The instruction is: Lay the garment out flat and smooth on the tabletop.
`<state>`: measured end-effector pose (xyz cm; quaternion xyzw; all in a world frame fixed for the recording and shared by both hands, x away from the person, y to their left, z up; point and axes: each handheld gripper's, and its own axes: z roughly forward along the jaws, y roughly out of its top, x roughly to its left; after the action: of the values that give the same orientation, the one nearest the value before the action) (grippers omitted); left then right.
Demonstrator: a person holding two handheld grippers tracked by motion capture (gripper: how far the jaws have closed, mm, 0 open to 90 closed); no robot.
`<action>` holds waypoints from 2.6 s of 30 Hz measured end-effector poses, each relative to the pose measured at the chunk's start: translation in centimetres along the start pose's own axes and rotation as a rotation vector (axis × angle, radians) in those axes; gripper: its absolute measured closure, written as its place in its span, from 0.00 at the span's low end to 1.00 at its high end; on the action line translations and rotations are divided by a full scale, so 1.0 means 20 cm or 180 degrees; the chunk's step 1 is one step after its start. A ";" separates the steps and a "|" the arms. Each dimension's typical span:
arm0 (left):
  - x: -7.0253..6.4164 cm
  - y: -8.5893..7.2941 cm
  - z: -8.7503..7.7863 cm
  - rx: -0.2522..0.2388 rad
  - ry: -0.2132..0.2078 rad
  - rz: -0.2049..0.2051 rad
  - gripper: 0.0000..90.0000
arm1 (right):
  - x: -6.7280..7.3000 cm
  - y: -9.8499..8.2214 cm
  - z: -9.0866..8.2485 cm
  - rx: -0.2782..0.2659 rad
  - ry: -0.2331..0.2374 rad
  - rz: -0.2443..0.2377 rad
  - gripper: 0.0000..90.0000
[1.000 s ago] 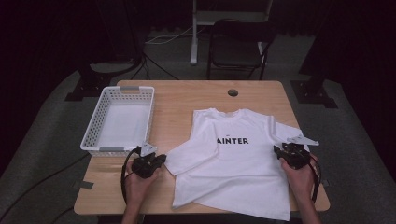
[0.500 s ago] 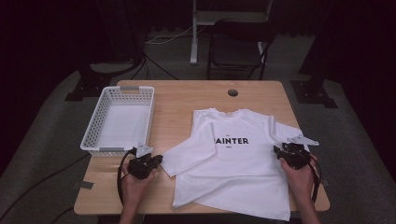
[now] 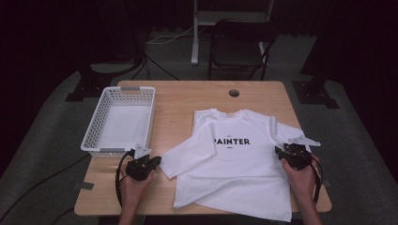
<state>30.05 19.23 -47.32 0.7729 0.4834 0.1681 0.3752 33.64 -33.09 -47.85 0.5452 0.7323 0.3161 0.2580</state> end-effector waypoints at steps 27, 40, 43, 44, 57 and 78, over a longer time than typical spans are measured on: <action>0.03 -0.03 -0.04 -0.0001 0.0035 -0.0049 0.98 | 0.00 0.00 0.00 -0.0001 0.0000 0.0001 0.62; 0.05 -0.04 -0.05 0.0000 0.0055 -0.0059 0.98 | 0.00 0.00 0.00 -0.0001 -0.0001 -0.0001 0.62; 0.05 -0.04 -0.05 0.0001 0.0055 -0.0059 0.98 | 0.00 0.00 0.00 -0.0001 0.0000 0.0001 0.62; 0.05 -0.04 -0.05 -0.0001 0.0053 -0.0060 0.98 | 0.00 0.00 0.00 0.0000 0.0000 0.0002 0.62; 0.07 -0.06 -0.07 -0.0016 0.0082 -0.0102 0.98 | 0.00 0.00 0.00 -0.0001 -0.0001 0.0000 0.62; 0.11 -0.09 -0.10 -0.0042 0.0131 -0.0168 0.98 | 0.00 0.00 0.00 -0.0001 -0.0003 -0.0002 0.62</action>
<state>28.77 22.36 -47.53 0.7538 0.5100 0.1771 0.3745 33.63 -33.08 -47.86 0.5451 0.7323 0.3158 0.2586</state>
